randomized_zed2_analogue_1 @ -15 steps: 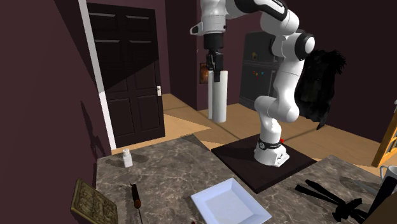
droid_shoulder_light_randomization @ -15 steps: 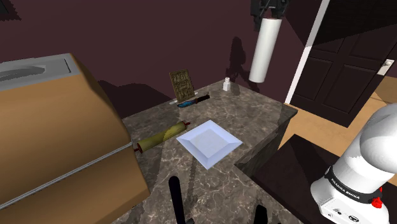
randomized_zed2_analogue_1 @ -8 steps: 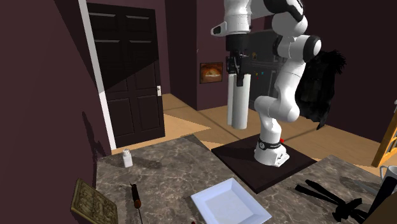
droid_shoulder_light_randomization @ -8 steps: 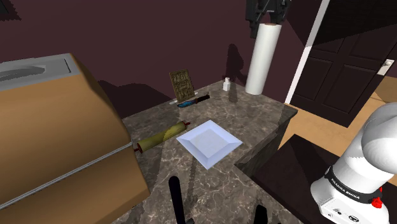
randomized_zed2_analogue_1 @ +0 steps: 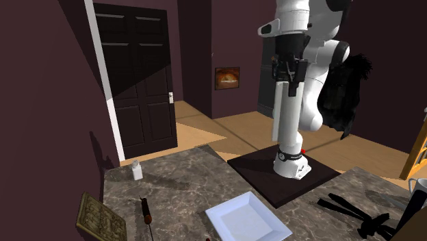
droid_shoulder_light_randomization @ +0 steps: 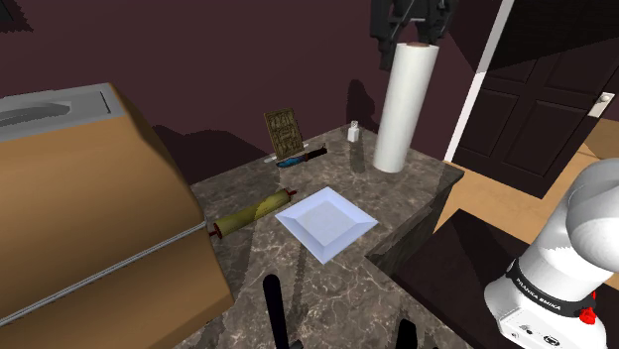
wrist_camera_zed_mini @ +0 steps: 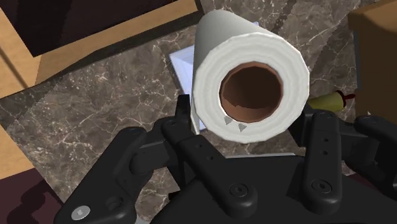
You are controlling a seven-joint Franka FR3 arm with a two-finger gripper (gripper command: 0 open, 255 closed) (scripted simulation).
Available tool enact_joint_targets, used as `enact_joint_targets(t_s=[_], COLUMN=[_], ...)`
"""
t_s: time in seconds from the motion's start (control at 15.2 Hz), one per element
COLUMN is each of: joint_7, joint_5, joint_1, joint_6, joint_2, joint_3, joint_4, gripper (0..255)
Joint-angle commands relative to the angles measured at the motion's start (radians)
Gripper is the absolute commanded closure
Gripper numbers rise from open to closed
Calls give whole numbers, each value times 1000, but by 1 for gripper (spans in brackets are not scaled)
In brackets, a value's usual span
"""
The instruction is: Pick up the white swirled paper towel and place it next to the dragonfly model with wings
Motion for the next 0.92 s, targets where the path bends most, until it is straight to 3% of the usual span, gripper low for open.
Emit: enact_joint_targets(t_s=[0.0,0.73,0.86], joint_7=[54,340,355], joint_5=[20,101,106], joint_1=[13,65,69], joint_6=[3,24,39], joint_2=[1,55,56], joint_3=[41,272,287], joint_4=[6,96,87], gripper=[255,255,255])
